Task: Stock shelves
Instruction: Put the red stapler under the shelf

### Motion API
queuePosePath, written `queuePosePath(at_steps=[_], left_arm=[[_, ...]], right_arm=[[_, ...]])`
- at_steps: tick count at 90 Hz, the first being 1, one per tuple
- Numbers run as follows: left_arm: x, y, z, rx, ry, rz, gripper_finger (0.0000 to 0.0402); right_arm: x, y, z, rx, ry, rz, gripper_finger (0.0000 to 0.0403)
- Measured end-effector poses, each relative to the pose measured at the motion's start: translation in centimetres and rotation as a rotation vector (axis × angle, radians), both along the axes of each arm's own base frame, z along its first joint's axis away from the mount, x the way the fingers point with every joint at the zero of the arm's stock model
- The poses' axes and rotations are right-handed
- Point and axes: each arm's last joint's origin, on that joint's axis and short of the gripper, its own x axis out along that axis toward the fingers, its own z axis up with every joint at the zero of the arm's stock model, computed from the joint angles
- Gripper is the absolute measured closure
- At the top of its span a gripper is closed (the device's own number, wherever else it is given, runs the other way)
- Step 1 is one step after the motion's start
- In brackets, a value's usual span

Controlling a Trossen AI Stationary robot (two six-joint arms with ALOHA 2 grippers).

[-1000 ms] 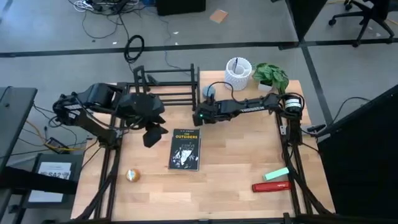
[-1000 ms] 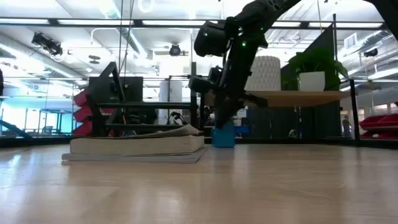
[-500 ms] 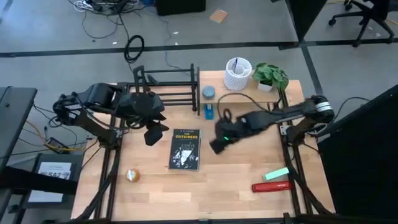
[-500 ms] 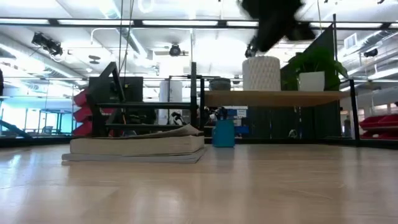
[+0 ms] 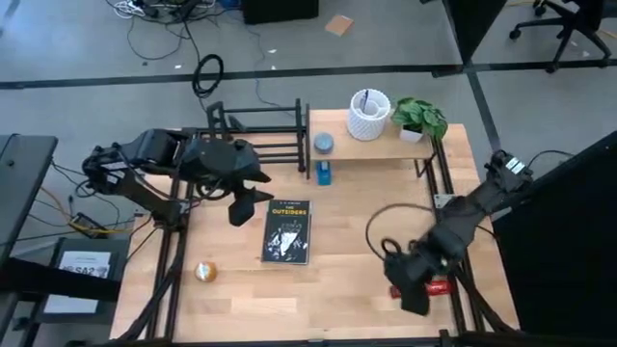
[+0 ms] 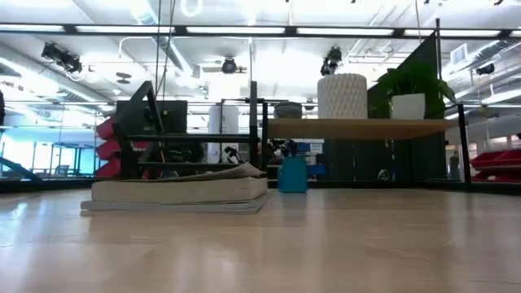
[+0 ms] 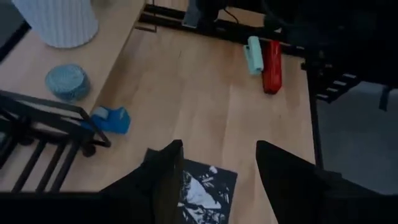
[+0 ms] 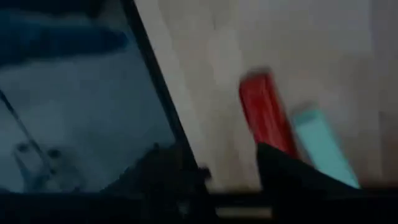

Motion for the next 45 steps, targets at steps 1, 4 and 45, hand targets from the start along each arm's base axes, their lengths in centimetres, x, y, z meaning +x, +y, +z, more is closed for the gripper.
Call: queuePosePath(at_steps=[1,4,45], left_arm=[[0.0,0.0,0.0,0.0,0.002,0.0,0.0218],[0.0,0.0,-0.1,0.0,0.009,0.002,0.0218],[0.1,0.0,-0.1,-0.01,0.005,0.012,0.0218]], right_arm=[[-0.1,0.2,-0.2,-0.006,0.015,0.005,0.0172],[-0.3,0.7,-0.8,-0.026,0.062,0.018,0.0155],[-1.2,5.2,-9.6,-0.241,0.504,0.19,0.0122]])
